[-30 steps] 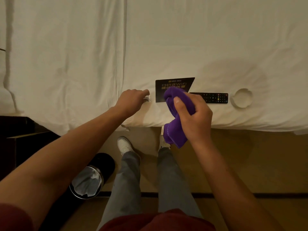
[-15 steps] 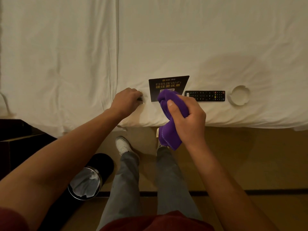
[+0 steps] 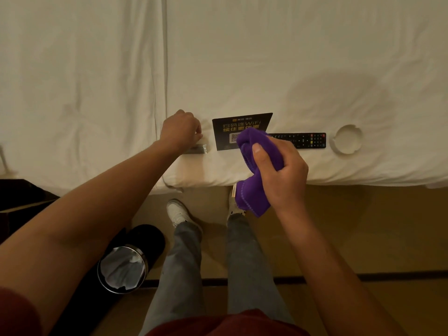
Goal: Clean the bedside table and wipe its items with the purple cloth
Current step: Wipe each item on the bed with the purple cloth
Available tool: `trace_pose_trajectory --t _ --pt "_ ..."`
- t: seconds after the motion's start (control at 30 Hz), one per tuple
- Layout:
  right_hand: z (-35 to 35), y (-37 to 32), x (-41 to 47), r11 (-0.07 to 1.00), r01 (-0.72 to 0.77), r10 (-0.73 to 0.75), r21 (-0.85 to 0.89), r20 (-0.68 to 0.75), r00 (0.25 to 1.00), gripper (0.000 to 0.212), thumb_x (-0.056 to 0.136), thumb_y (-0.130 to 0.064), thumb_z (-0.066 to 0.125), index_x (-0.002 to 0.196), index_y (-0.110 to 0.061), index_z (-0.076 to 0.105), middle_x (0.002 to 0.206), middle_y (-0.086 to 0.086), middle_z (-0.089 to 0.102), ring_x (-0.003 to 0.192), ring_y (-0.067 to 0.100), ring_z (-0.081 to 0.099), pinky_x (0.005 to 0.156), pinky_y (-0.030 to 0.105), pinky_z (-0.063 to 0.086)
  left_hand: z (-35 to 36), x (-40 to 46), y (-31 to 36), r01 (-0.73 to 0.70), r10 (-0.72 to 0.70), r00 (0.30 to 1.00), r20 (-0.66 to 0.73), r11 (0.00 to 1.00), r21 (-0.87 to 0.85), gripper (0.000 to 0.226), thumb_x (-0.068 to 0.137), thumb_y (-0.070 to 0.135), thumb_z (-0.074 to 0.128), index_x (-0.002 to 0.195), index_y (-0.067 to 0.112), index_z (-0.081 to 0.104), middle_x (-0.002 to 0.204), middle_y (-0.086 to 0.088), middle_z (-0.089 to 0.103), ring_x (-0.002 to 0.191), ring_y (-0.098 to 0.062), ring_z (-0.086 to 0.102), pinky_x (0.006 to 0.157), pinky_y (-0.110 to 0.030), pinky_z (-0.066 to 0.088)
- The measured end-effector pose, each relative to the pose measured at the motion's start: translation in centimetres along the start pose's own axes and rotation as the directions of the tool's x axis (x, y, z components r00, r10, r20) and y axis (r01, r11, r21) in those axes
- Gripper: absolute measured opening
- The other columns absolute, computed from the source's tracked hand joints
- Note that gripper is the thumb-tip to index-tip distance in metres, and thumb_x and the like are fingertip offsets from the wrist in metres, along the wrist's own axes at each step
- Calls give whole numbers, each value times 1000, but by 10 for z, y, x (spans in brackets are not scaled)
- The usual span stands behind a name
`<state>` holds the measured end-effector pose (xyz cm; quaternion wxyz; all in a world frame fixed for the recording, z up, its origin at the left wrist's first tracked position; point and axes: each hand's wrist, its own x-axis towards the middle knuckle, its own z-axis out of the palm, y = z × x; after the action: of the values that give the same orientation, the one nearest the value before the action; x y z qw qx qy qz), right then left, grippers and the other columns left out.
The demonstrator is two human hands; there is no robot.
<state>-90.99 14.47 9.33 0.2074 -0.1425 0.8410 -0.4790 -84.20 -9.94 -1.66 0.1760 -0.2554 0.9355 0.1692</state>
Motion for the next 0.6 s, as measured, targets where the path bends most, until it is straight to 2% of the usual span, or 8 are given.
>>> trace_pose_trajectory --t 0.17,0.37,0.47,0.6 --pt "-2 3 1 1000 -6 6 -2 -3 1000 26 94 -51 60 117 -38 63 104 -18 64 93 2 65 72 16 54 3 11 10 24 -33 994 108 996 86 17 89 29 69 93 16 79 94 -5 70 96 -25 60 66 -32 43" --pt "-5 3 2 1000 -4 4 5 -7 1000 20 95 -47 62 114 -44 60 104 -16 65 93 6 66 76 29 59 6 16 11 22 -43 989 143 988 150 14 87 16 64 88 12 77 89 -7 69 88 -26 60 62 -32 41" --pt "-5 3 2 1000 -5 5 9 -5 1000 20 95 -47 63 114 -43 62 104 -18 64 94 7 66 77 30 59 5 15 9 15 -31 990 140 993 118 16 85 16 62 85 12 77 87 -7 69 86 -26 60 61 -32 40" --pt "-5 3 1 1000 -12 12 16 13 1000 27 93 -50 61 117 -36 64 105 -16 65 93 6 66 73 19 56 -9 4 -2 56 -55 998 35 998 -26 16 88 20 62 88 15 77 90 -4 71 89 -26 63 65 -34 48"
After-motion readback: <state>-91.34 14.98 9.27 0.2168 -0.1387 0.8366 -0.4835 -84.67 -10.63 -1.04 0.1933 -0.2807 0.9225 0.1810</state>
